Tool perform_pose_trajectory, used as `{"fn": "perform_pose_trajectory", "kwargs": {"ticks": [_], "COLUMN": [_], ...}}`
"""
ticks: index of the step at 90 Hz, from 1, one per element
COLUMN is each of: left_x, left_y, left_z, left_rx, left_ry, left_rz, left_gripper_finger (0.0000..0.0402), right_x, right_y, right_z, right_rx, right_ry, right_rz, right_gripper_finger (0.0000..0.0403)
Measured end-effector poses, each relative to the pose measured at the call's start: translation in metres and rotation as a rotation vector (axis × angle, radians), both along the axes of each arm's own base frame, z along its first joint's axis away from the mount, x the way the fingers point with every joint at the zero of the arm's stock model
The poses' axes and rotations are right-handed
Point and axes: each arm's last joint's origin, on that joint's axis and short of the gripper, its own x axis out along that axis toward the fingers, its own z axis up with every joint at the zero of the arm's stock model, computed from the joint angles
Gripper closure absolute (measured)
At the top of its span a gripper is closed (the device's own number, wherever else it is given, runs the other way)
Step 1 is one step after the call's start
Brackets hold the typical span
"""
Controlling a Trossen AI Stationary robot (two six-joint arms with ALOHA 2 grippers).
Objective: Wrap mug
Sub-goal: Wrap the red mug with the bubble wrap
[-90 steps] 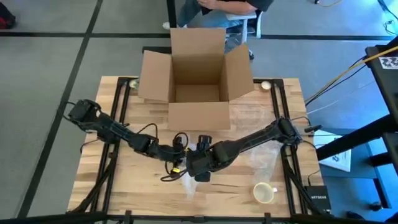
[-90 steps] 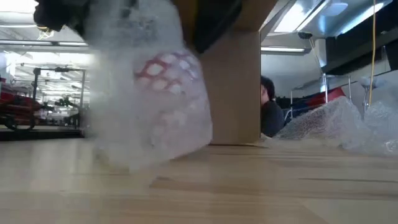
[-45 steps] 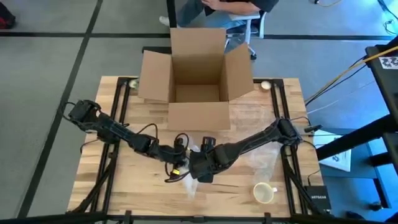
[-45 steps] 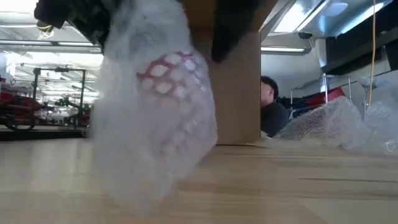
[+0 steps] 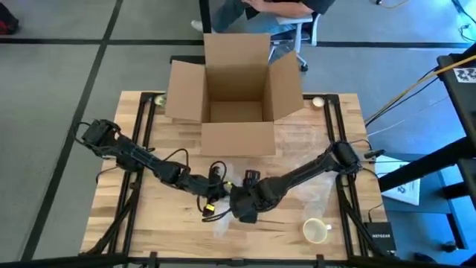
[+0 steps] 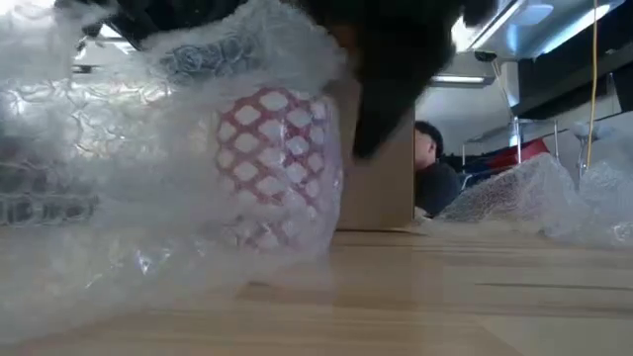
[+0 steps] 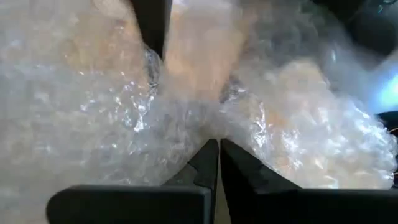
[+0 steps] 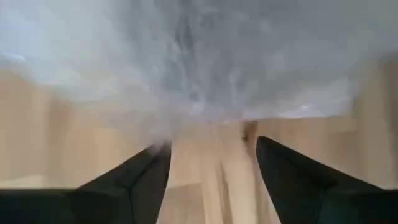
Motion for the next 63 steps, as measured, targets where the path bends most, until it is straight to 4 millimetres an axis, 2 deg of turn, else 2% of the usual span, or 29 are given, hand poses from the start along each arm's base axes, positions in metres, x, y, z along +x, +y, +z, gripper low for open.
{"fn": "perform_pose_trajectory", "kwargs": {"ticks": [8,24,30,41,63], "left_x": [0.000,0.000,0.000,-0.004,-0.030], "left_y": [0.000,0.000,0.000,-0.001,-0.003], "left_z": [0.000,0.000,0.000,0.004,0.041], "left_rx": [0.000,0.000,0.000,0.010,0.064], "left_ry": [0.000,0.001,0.001,0.009,0.076], "left_rz": [0.002,0.004,0.004,0.003,0.031], "left_gripper_finger": [0.0401,0.0401,0.0401,0.0401,0.0401], "right_x": [-0.001,0.012,0.019,0.027,0.029], "right_y": [-0.001,0.003,0.000,-0.010,-0.015], "right_z": [0.022,0.026,0.019,-0.009,-0.015], "right_rx": [0.013,0.004,0.001,-0.019,-0.007], "right_ry": [-0.066,-0.202,-0.230,-0.163,-0.169], "right_rz": [0.006,0.057,0.060,0.020,0.002], "right_gripper_finger": [0.0178,0.0178,0.0178,0.0178,0.0178]}}
